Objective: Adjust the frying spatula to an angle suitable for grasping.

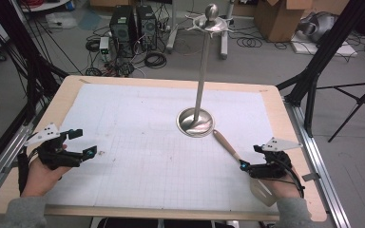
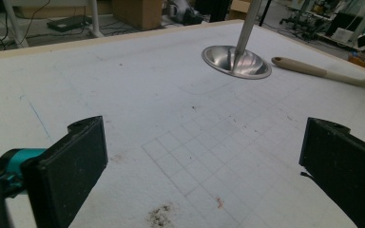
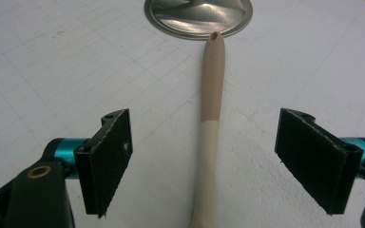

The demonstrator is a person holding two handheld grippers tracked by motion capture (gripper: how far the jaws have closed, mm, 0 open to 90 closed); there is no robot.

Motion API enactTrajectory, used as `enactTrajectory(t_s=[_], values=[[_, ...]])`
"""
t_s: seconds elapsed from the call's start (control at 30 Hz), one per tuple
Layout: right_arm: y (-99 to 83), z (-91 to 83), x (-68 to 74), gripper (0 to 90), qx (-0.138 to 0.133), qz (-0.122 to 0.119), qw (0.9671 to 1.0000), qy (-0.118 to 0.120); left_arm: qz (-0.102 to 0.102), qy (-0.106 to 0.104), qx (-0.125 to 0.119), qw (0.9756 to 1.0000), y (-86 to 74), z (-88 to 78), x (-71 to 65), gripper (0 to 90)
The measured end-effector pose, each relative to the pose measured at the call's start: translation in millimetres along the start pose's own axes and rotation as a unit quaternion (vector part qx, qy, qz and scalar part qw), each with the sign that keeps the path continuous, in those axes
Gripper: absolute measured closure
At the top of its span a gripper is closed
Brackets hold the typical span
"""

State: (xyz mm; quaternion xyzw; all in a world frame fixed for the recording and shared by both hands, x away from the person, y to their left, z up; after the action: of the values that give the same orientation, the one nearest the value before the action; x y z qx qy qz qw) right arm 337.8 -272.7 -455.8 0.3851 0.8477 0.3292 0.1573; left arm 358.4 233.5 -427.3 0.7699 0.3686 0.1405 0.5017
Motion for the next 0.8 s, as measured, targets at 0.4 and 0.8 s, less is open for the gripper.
enactTrajectory(t_s=[0.4, 0.8], values=[[-6.6, -1.3, -4.4, 19.6, 0.007, -0.001, 0.9998, -0.019, -0.001, -0.001, 0.005, 1.0, -1.7, 1.9, 0.6, 2.5], [-11.9, 1.0, -3.9, 19.5, 0.026, -0.003, 0.9994, -0.024, 0.0, -0.003, 0.005, 1.0, -0.8, 3.7, -0.6, 2.5]])
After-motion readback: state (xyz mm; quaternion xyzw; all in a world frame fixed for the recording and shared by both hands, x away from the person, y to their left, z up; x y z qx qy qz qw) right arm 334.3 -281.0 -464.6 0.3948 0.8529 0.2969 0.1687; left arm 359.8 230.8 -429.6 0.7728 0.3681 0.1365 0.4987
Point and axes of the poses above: each handheld gripper's, and its own axes: z roughly forward along the jaws, y roughly out of its top, x roughly to its left, the point moved 10 cm from there along z, roughly forward along the jaws, and after that the axes turned 9 degrees about x, right-handed, at the moved point
